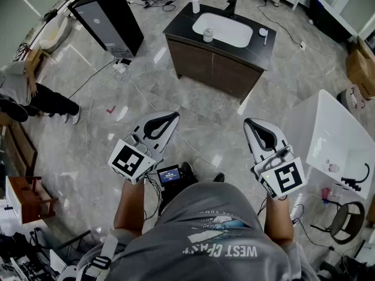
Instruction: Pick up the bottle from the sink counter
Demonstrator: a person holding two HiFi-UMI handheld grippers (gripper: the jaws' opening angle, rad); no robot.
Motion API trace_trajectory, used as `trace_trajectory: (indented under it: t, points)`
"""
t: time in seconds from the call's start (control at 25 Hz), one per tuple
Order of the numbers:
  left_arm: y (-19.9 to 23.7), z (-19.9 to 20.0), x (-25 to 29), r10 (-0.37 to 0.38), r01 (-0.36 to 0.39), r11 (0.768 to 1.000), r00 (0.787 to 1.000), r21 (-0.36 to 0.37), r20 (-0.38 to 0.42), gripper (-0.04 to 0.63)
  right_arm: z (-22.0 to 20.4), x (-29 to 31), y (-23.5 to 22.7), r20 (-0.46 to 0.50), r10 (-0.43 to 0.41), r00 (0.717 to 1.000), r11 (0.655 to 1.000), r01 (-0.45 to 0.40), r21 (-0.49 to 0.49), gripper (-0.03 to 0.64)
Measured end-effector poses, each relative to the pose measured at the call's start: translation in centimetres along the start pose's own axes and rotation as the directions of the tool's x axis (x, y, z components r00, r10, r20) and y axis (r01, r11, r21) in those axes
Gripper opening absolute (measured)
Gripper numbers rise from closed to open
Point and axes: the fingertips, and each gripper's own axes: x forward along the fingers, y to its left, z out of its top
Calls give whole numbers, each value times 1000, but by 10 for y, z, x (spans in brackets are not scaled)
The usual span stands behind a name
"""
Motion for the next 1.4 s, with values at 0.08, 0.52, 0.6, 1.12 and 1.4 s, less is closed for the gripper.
trace_trajectory:
  t: [0.08,0.52,0.6,1.12,1.4]
  points:
    - [4,0,-1,-8,8,1000,1000,1,0,3,2,5,1,-2,-4,1000,1000,4,2,2]
    - [45,-12,-7,-41,41,999,999,-20,6,3,11,47,9,6,-25,1000,1000,25,9,2]
    - [52,-13,-6,-49,49,999,999,-19,8,3,12,55,8,12,-33,999,999,33,21,2]
    - [75,-24,17,-110,111,993,994,-30,18,3,-4,80,-9,-25,-75,997,992,78,98,2]
    - [84,-31,52,-68,67,996,998,-53,-14,3,-21,106,-53,-36,0,999,992,4,127,2]
